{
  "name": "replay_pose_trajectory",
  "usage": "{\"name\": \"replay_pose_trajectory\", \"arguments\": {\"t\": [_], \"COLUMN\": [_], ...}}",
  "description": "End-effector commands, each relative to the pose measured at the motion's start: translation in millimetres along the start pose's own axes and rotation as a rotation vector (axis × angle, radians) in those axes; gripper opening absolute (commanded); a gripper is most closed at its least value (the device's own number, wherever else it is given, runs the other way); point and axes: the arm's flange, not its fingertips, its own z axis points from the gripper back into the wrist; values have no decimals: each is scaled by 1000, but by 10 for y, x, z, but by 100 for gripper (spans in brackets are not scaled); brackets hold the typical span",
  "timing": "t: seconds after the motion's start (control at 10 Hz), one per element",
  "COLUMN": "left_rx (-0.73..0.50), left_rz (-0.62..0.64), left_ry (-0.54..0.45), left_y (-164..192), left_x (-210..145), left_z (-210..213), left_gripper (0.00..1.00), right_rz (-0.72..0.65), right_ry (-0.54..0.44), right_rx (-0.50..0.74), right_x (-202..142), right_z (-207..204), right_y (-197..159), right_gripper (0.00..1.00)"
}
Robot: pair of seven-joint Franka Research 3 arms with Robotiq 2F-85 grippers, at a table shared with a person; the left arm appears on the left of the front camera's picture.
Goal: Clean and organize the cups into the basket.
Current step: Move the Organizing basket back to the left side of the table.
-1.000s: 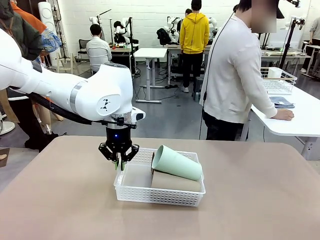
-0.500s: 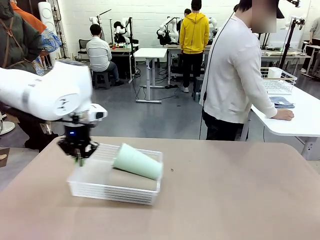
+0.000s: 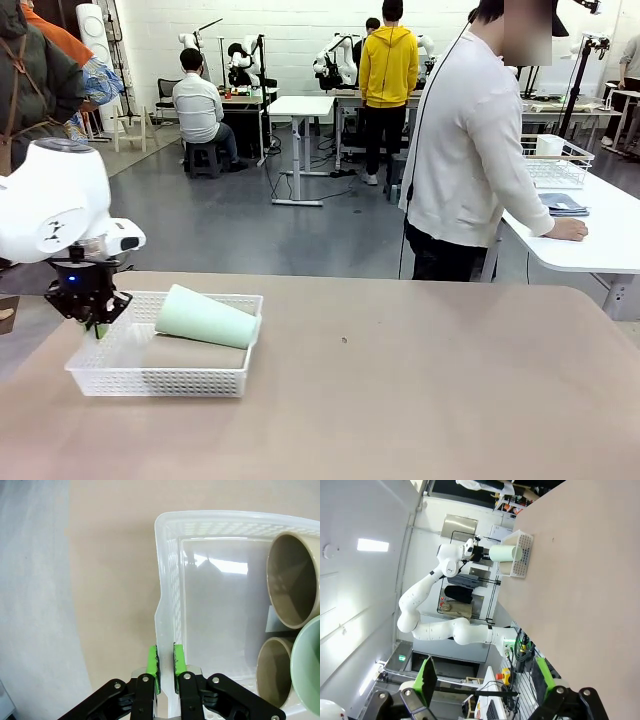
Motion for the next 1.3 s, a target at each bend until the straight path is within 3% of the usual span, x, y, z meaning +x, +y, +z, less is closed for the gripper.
{"name": "replay_pose_trajectory", "arguments": {"t": [0.0,0.3,0.5,0.6,0.7,0.8,1.1,1.2], "left_rx": [9,-19,-33,-22,-20,-14,4,5], "left_rz": [-21,17,22,27,15,7,10,11], "left_ry": [-36,27,35,23,11,5,-2,-2], "left_y": [343,783,873,876,893,865,865,886], "left_x": [60,145,188,208,205,196,173,166], "left_z": [-45,-149,-229,-253,-256,-229,-180,-188], "left_gripper": [15,15,15,62,74,100,97,100], "right_rz": [1,1,1,1,1,1,1,1], "right_ry": [5,5,5,5,5,5,5,5], "right_rx": [-2,-2,-2,-2,-2,-2,-2,-2], "right_x": [-19,-19,-19,-19,-19,-19,-19,-19], "right_z": [-37,-37,-37,-37,-37,-37,-37,-37], "right_y": [12,12,12,12,12,12,12,12], "right_gripper": [100,100,100,100,100,100,100,100]}}
